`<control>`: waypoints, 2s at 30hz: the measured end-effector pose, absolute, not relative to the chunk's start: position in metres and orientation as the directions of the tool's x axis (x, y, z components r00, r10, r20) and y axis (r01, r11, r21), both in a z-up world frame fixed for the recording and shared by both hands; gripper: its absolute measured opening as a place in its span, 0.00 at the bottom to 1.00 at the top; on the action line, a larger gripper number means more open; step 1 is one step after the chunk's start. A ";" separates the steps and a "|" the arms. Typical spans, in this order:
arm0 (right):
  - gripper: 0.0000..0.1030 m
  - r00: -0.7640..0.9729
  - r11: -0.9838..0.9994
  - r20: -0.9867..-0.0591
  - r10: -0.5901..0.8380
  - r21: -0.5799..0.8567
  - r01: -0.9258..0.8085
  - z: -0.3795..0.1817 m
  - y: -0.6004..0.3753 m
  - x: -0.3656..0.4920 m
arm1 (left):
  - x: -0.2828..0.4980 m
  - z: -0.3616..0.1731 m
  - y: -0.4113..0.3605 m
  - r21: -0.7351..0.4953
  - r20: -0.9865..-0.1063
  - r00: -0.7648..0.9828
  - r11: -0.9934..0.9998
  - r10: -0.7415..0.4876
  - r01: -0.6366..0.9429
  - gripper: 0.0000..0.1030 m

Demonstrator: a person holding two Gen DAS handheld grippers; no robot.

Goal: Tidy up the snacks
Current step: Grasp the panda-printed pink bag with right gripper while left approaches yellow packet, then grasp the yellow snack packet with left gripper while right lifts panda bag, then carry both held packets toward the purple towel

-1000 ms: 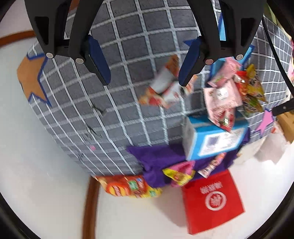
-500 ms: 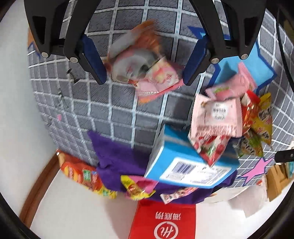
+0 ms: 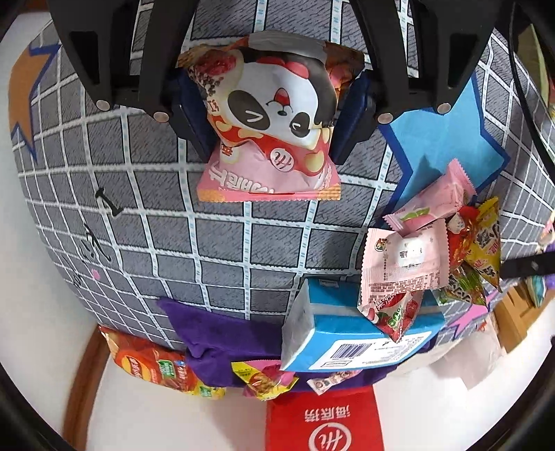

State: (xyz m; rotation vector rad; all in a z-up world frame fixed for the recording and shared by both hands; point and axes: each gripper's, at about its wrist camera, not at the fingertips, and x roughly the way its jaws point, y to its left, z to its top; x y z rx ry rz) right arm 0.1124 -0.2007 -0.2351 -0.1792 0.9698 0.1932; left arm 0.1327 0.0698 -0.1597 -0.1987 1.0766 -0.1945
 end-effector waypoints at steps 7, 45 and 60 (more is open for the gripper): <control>0.59 0.573 0.979 -0.815 0.091 -0.032 -0.201 -0.233 -0.204 0.103 | 0.142 -0.184 0.068 -0.298 -0.866 0.419 0.954 -0.272 0.003 0.59; 0.58 0.741 0.990 -0.659 0.129 0.038 -0.139 -0.097 -0.183 0.205 | 0.221 -0.056 0.098 -0.210 -0.741 0.640 0.975 -0.203 0.066 0.49; 0.58 0.750 0.985 -0.639 0.174 0.096 -0.147 -0.094 -0.174 0.290 | 0.302 -0.056 0.078 -0.193 -0.732 0.649 0.976 -0.209 0.097 0.49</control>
